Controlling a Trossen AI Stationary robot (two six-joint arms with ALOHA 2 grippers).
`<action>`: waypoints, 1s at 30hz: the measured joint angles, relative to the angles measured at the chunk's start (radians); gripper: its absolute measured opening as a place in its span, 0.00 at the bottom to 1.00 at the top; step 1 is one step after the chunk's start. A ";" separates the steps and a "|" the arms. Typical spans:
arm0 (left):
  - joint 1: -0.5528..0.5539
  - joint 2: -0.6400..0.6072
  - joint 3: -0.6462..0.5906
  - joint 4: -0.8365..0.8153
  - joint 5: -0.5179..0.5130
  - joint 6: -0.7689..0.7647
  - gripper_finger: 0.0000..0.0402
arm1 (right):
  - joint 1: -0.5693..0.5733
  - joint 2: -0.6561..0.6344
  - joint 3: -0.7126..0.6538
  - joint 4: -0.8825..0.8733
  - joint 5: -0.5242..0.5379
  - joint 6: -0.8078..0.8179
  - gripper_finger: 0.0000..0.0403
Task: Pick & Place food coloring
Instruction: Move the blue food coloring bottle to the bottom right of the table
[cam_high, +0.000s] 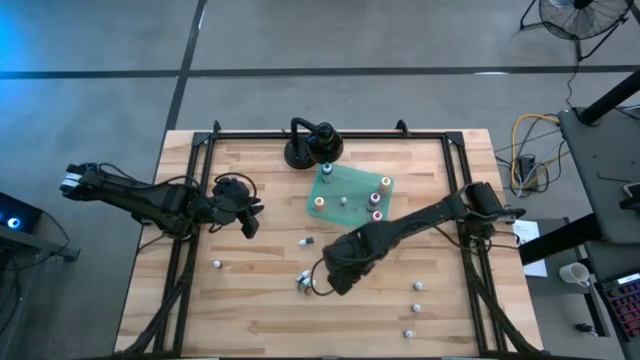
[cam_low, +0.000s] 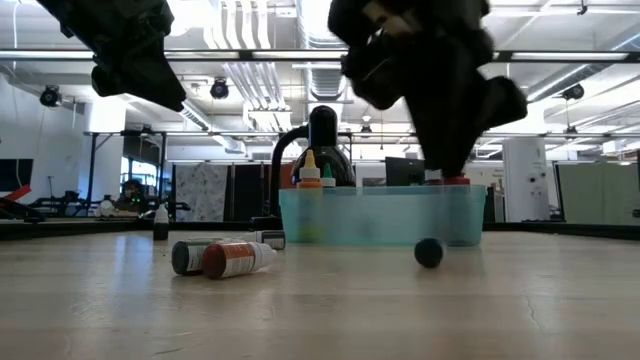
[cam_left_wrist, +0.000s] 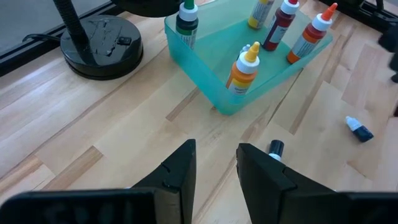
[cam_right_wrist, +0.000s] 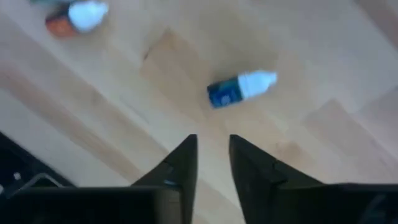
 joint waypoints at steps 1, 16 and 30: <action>0.000 0.000 0.000 0.000 0.000 0.000 0.22 | -0.009 0.004 0.000 0.002 -0.007 0.008 0.25; 0.000 0.000 0.000 0.000 0.000 0.000 0.22 | -0.001 0.037 0.003 -0.022 0.012 -0.940 0.46; 0.000 0.000 0.000 0.000 0.000 0.000 0.22 | -0.013 0.037 -0.015 -0.005 0.062 -1.519 0.44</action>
